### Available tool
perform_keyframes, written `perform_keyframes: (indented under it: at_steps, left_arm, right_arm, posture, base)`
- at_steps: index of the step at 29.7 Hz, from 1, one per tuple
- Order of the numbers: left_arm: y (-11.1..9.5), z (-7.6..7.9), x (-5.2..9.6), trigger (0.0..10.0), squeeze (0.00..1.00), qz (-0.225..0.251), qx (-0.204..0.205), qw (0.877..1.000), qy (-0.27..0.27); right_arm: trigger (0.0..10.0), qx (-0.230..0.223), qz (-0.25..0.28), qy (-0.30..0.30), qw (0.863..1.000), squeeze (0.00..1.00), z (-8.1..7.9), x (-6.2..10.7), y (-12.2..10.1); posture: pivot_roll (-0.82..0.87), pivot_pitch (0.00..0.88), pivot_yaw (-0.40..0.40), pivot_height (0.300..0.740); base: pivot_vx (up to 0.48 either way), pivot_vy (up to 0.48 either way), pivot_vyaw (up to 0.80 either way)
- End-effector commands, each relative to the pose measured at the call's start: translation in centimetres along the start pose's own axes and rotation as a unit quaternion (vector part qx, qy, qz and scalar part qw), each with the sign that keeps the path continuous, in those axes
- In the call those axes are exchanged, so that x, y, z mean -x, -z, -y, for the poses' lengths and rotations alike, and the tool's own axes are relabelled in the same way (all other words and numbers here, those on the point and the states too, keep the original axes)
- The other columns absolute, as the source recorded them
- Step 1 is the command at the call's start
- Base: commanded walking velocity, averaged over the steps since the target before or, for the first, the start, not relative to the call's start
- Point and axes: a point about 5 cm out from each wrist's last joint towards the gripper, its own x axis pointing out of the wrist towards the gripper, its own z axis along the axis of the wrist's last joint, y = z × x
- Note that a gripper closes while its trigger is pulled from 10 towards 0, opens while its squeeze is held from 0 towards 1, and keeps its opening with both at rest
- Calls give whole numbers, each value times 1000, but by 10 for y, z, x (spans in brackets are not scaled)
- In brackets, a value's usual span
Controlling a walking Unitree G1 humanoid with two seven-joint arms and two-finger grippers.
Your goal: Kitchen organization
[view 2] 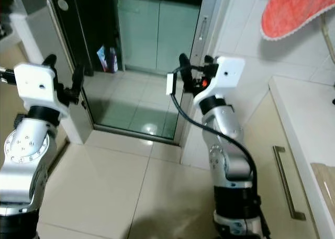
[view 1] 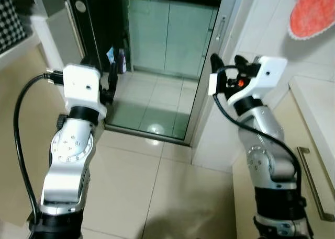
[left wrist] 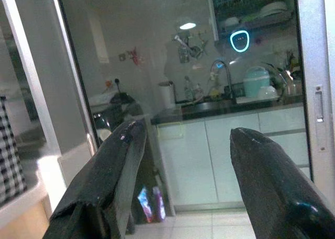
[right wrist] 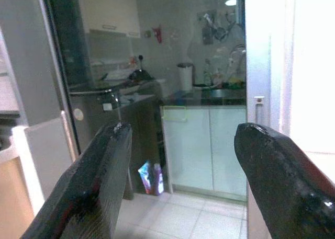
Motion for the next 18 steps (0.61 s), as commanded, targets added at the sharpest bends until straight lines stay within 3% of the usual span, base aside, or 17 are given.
perform_keyframes:
  at_steps: [1, 3, 7, 9, 12, 18]
  left_arm:
    - [-5, -1, -2, 10000, 0, -1, -9, 1000, -11]
    - [5, 0, 1, 10000, 0, -31, -12, 999, 4]
    - [17, 6, 9, 10000, 0, -55, 7, 998, 31]
    - [21, 8, 13, 10000, 0, -75, 45, 996, 23]
    - [33, 10, 19, 10000, 0, -98, 70, 992, 20]
    - [49, 17, 35, 10000, 0, -115, 37, 992, 42]
  right_arm:
    - [10000, 8, -8, -2, 1000, 0, -2, -3, -6]
    - [10000, 48, -14, -12, 999, 0, -4, -1, -3]
    - [10000, 59, -20, -10, 998, 0, -6, 4, 5]
    - [10000, 61, -22, -4, 998, 0, -6, 8, 8]
    - [10000, 55, -35, -1, 998, 0, -6, 14, 18]
    - [10000, 53, -101, -40, 993, 0, -10, 36, 53]
  posture:
    - [16, 0, -61, 740]
    - [13, 0, -61, 740]
    - [8, 0, -58, 740]
    - [4, 0, -57, 740]
    - [1, 0, -52, 740]
    - [2, 0, -48, 740]
  base:
    - [0, 0, -781]
    - [0, 0, -784]
    - [0, 0, -788]
    - [0, 0, -794]
    - [0, 0, -800]
    - [0, 0, -800]
